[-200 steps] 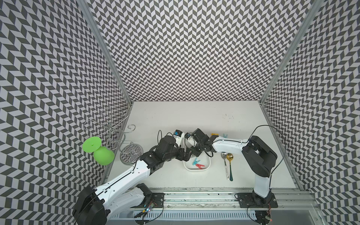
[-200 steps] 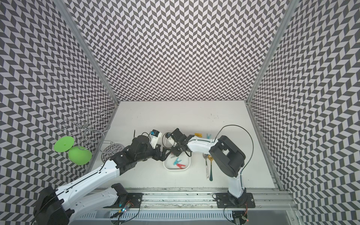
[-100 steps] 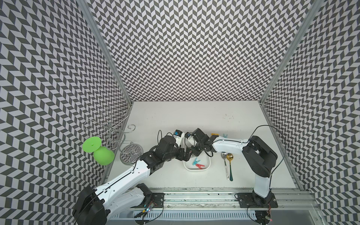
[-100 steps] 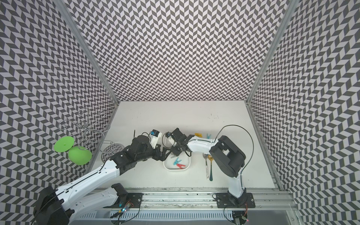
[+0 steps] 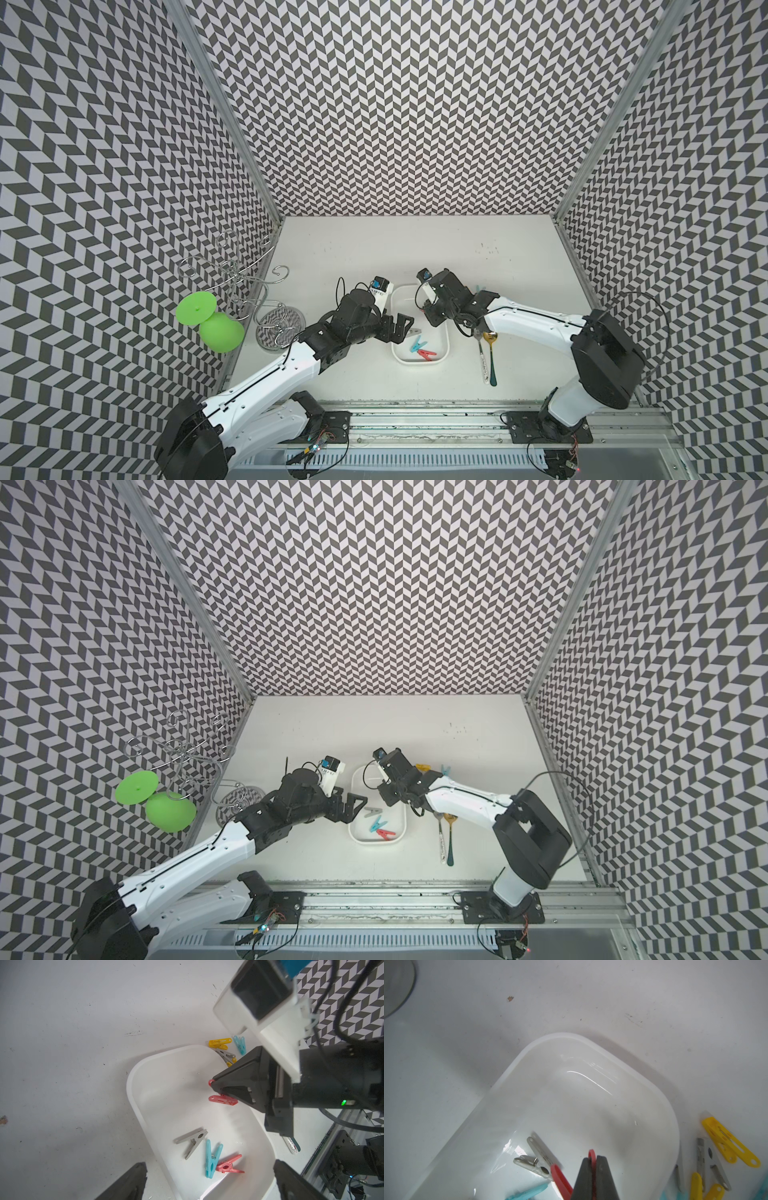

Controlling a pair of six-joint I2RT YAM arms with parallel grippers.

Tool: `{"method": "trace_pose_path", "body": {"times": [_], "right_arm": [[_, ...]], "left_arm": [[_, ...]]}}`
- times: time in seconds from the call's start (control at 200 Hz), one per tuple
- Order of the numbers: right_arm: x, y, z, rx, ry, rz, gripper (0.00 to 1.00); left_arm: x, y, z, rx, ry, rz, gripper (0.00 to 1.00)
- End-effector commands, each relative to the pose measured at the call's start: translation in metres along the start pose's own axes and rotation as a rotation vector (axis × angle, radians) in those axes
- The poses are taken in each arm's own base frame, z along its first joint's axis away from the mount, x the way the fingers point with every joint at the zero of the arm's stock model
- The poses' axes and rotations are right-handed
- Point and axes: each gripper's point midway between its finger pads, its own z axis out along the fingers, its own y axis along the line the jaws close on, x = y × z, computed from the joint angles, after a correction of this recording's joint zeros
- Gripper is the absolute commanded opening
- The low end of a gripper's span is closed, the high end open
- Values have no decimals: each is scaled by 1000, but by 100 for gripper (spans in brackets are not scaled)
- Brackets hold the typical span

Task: Take the clothespins out of the storage box
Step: Pick up the clothespin from the storage box, then place the clothespin at the center of the board.

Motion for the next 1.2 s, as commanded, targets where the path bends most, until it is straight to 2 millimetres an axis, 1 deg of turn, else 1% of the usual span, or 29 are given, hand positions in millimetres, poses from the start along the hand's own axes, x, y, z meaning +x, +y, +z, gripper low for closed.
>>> {"method": "trace_pose_path", "body": {"times": [0.0,0.075,0.14,0.22,0.28,0.356,0.501,0.611,0.746,0.856,0.951,1.027,1.197], "right_arm": [[-10,-35,-17,148,-86,111,6],[-4,-57,-25,218,-90,171,6],[1,-72,-33,246,-110,229,6],[7,-83,-39,243,-133,292,6],[13,-86,-41,220,-130,320,6],[21,-85,-39,198,-113,335,6],[43,-83,-28,188,-52,351,7],[58,-76,-18,155,-12,357,8],[73,-75,-7,152,29,357,8],[82,-74,2,153,61,355,10],[84,-74,6,153,73,345,11],[82,-74,7,157,75,338,13],[68,-76,1,162,48,320,18]], "left_arm": [[-15,-8,-6,23,-51,12,100],[-15,-7,-6,23,-51,11,100],[-15,-8,-5,23,-50,12,100],[-15,-7,-5,22,-49,11,100],[-15,-7,-5,21,-48,10,99],[-14,-7,-4,21,-47,10,100],[-15,-8,-5,23,-49,11,100],[-14,-8,-5,25,-46,11,100],[-14,-8,-5,27,-46,10,100],[-14,-9,-5,29,-45,10,100],[-14,-9,-5,30,-46,11,100],[-14,-9,-5,29,-44,12,99],[-14,-9,-5,31,-47,11,99]]}}
